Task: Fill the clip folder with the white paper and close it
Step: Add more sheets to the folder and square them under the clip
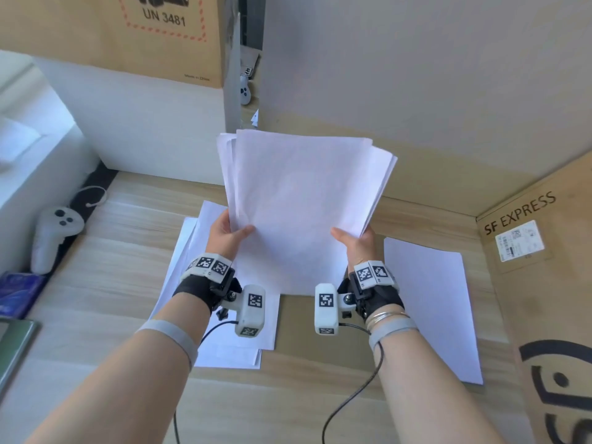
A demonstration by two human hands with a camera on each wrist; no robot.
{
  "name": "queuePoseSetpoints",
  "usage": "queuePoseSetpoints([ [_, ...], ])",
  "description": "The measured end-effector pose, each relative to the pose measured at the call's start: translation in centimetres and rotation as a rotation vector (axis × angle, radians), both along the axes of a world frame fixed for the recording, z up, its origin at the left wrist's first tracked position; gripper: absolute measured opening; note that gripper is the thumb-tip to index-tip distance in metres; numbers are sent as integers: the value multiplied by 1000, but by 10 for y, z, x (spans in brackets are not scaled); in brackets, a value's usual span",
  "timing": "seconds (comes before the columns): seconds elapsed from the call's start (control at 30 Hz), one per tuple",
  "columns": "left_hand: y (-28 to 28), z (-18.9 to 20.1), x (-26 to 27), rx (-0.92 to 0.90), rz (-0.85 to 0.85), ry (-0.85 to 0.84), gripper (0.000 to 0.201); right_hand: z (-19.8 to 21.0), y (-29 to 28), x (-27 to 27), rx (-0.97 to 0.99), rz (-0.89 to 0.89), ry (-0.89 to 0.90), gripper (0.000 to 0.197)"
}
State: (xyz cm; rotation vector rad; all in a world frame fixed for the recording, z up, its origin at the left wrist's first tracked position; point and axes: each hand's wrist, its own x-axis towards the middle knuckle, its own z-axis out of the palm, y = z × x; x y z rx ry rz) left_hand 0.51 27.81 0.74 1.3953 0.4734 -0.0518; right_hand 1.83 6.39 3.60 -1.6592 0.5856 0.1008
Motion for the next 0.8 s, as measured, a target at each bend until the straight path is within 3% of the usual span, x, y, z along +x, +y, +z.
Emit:
queuePoseSetpoints([
  [0.1, -7, 11, 7, -22, 4, -100, 42, 16, -6, -5, 74, -46, -76, 19],
  [0.17, -11, 14, 7, -31, -23, -142, 38, 19, -11, -9, 84, -28, -99, 33],
  [0.23, -12, 12, 4, -71, -64, -135, 38, 18, -15, -15, 34, 44, -115, 29],
  [0.33, -9, 3, -2, -21, -142, -47, 59, 7, -17, -22, -81, 187, -30, 33],
  [0.47, -18, 1, -4, 190, -191, 5, 32, -1, -20, -24, -112, 187, 74, 40],
  [0.57, -21, 3, 0, 176, -190, -22, 37, -2, -25, -22, -106, 121, 61, 38],
  [0.63, -22, 2, 2, 197, -230, 4, 41, -4, -25, -21, -139, 183, 109, 41],
  [0.7, -24, -2, 1, 257, -270, 53, 31, -6, -22, -24, -195, 260, 166, 46],
  [0.8, -29, -2, 0, 276, -212, 39, 19, -10, -25, -24, -172, 185, 152, 42],
])
